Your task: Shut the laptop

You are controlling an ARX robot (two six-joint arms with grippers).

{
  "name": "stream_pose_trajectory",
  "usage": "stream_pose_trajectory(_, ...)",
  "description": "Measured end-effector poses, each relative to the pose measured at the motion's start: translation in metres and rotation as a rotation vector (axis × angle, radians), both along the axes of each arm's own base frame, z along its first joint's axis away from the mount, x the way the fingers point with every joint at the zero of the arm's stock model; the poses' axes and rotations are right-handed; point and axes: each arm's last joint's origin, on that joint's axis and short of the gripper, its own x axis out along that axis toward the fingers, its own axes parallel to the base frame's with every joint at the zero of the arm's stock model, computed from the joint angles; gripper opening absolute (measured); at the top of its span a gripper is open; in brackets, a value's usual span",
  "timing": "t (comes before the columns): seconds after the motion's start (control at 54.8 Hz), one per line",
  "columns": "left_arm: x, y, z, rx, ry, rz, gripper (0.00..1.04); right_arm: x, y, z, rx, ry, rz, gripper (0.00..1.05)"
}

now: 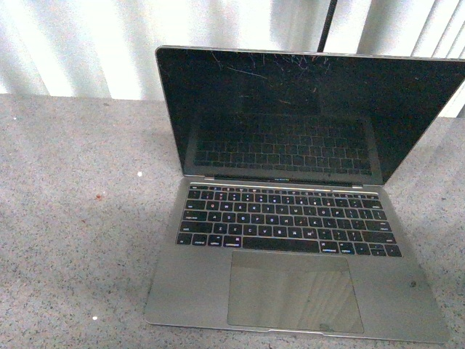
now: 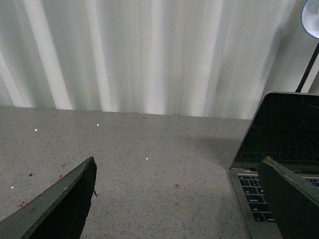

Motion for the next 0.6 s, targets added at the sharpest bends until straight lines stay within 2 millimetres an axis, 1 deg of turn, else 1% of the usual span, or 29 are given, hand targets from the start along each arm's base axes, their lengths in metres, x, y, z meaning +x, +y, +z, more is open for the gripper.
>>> stream_pose_trajectory(0.602, 0.0, 0.0, 0.0, 0.0, 0.0, 0.0, 0.98, 0.0, 0.0, 0.0, 0.0, 0.0, 0.0, 0.97)
